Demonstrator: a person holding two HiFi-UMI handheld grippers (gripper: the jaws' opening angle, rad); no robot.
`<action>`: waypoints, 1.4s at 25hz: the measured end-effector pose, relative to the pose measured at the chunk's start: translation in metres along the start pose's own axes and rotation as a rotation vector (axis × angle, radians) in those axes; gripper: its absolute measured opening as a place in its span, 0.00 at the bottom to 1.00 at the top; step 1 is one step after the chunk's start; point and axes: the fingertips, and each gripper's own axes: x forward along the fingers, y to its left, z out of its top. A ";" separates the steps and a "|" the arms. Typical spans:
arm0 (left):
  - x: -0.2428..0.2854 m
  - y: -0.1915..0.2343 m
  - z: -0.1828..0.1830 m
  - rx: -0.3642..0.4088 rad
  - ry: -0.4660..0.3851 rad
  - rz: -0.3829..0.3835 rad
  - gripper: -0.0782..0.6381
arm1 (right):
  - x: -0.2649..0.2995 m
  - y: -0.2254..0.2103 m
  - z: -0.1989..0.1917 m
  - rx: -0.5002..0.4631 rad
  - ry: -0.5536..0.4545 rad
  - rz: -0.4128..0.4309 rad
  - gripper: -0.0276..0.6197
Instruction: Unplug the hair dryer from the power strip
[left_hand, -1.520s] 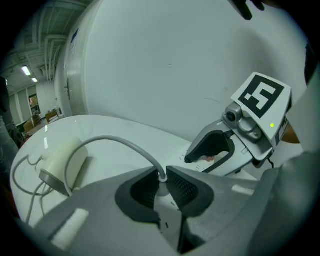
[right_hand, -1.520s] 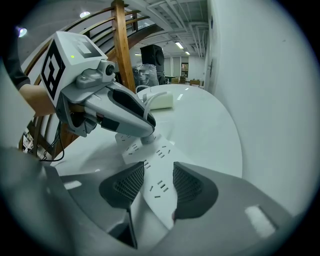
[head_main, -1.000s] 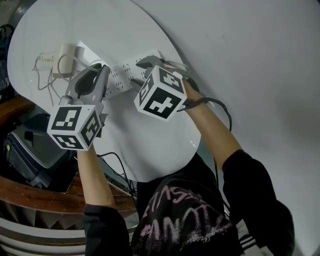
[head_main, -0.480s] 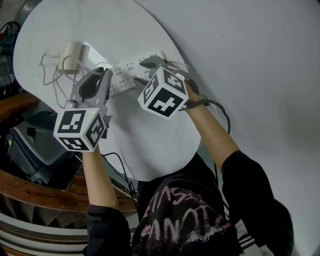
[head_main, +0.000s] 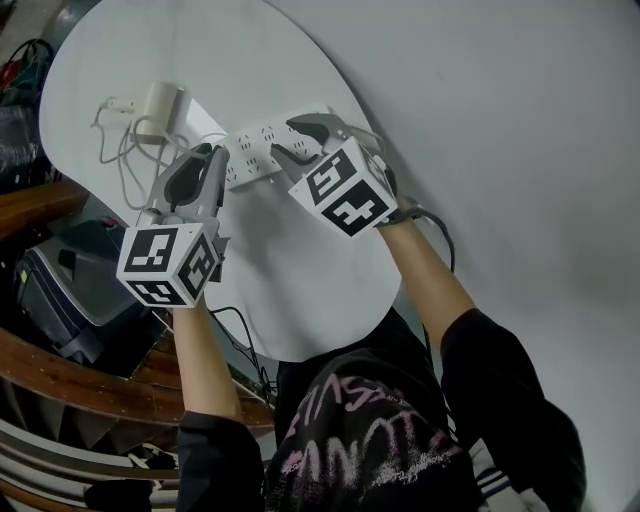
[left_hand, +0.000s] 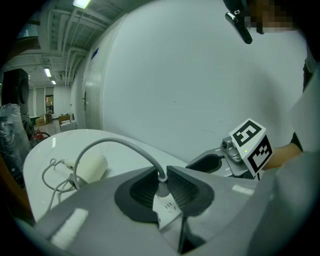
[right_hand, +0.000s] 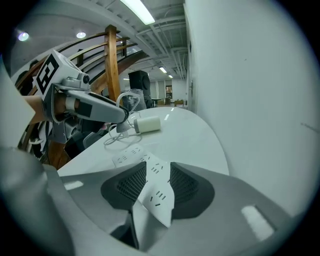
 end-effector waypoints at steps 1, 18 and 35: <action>-0.002 -0.001 0.000 -0.002 -0.001 0.003 0.19 | -0.003 0.001 0.003 0.009 -0.016 -0.006 0.30; -0.032 -0.018 0.002 -0.016 -0.041 0.035 0.19 | -0.046 0.013 0.024 0.073 -0.171 -0.102 0.12; -0.065 -0.029 0.011 -0.026 -0.130 0.074 0.19 | -0.087 0.023 0.041 0.092 -0.261 -0.195 0.08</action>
